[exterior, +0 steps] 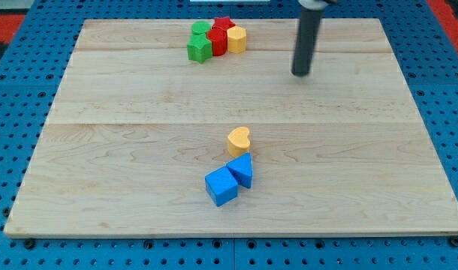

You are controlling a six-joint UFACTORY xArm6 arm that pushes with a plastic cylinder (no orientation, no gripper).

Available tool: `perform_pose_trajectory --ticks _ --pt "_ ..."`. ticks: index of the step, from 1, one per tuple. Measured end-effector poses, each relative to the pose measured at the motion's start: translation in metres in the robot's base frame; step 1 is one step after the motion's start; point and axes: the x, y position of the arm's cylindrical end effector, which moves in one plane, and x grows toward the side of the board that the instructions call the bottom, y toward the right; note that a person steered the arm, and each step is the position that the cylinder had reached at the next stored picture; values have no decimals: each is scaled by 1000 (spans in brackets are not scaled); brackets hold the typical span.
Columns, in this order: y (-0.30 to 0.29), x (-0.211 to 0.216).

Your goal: Separate the blue triangle from blue cube

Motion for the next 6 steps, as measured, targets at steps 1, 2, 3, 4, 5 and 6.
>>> perform_pose_trajectory --ticks 1,2,3,4,5,6 --pt "-8 101" --pt "-29 157" --pt "-63 174" --pt "-145 157" --pt "-204 143" --pt "-227 144"
